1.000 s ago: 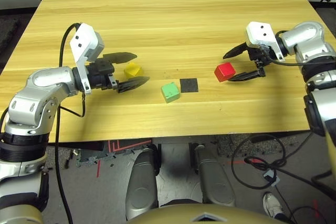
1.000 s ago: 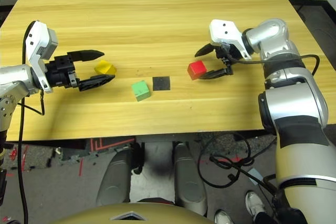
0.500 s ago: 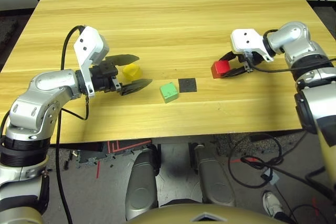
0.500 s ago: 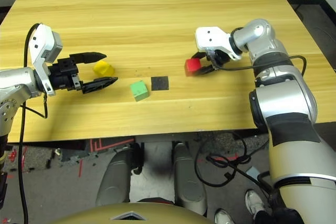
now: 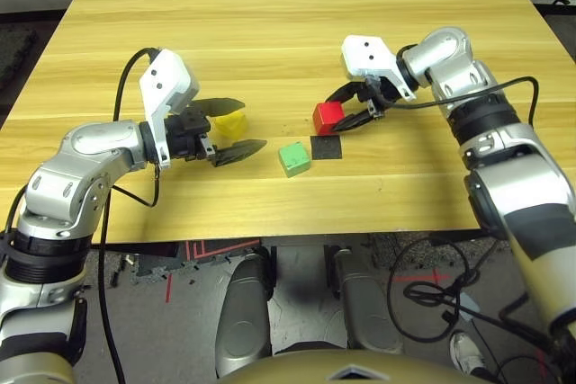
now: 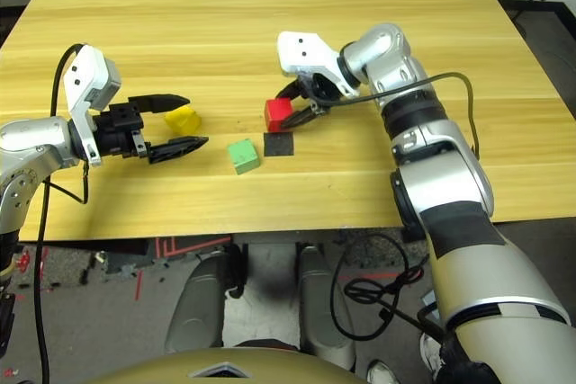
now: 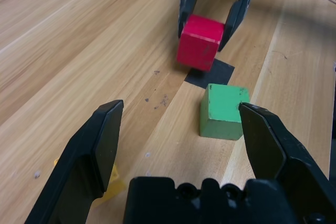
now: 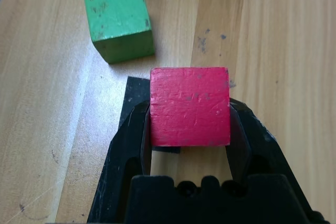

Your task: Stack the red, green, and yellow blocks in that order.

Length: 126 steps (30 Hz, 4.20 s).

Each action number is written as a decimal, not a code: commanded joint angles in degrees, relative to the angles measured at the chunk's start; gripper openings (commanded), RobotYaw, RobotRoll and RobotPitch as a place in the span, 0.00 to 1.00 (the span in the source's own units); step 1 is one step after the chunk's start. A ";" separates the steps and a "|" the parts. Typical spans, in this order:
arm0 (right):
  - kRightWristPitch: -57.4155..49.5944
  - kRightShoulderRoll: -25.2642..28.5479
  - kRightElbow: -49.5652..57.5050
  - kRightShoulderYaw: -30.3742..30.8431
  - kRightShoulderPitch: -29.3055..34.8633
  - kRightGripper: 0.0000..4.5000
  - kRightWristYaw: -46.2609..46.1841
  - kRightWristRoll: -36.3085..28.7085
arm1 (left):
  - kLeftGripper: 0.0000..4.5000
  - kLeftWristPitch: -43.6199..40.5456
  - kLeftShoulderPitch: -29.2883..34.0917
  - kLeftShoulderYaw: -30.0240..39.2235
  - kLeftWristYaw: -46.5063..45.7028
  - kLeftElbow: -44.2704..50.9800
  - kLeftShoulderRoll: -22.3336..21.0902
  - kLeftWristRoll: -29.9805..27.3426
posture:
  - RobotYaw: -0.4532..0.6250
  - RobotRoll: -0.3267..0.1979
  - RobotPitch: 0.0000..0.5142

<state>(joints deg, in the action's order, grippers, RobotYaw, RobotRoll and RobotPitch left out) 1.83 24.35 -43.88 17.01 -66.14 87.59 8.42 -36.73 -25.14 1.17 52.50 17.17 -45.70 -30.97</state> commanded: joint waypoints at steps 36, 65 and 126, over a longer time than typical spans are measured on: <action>-5.68 10.37 7.37 -4.09 6.97 0.99 4.91 -17.86 | 1.00 -16.38 -4.22 -8.28 -4.02 10.63 1.39 -1.69 | 0.67 0.49 0.49; -11.56 16.14 13.18 -11.59 11.92 1.00 -3.10 -19.01 | 0.92 -12.69 -5.40 -19.61 -7.84 2.84 6.87 10.68 | 0.53 0.56 0.49; -19.81 20.54 27.31 -16.41 25.42 1.00 -11.76 -23.71 | 0.46 -1.53 -27.66 -25.04 10.38 -18.75 19.75 19.17 | 0.38 0.65 0.54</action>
<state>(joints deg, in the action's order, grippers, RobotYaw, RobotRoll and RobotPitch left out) -17.59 44.11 -17.93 1.32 -41.50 75.89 -14.39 -39.09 -53.77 -22.93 62.39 -1.94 -26.08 -12.28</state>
